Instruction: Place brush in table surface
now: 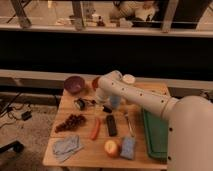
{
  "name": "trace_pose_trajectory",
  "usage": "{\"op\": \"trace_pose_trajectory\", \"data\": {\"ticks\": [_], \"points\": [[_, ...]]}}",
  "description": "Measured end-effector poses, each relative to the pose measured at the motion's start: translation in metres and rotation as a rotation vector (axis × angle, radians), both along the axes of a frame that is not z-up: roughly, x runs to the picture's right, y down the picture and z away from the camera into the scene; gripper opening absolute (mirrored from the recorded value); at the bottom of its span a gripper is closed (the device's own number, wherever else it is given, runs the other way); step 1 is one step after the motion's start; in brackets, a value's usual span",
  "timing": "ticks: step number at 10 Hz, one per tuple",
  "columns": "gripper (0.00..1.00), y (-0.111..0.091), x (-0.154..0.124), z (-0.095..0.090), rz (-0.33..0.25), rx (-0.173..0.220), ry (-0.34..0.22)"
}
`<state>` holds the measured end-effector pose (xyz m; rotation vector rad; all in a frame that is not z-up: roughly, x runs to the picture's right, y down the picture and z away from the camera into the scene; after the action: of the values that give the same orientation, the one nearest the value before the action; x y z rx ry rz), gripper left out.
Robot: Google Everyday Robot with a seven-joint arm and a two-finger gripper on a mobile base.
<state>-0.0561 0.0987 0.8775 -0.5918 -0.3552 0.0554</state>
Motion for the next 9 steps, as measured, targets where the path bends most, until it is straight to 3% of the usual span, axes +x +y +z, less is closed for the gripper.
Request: {"op": "trace_pose_trajectory", "data": {"ticks": [6,9], "points": [[0.8,-0.013,-0.015,0.024,-0.018,0.006,-0.014],[0.8,-0.012,-0.024,0.036,-0.024,-0.013,-0.018]]}}
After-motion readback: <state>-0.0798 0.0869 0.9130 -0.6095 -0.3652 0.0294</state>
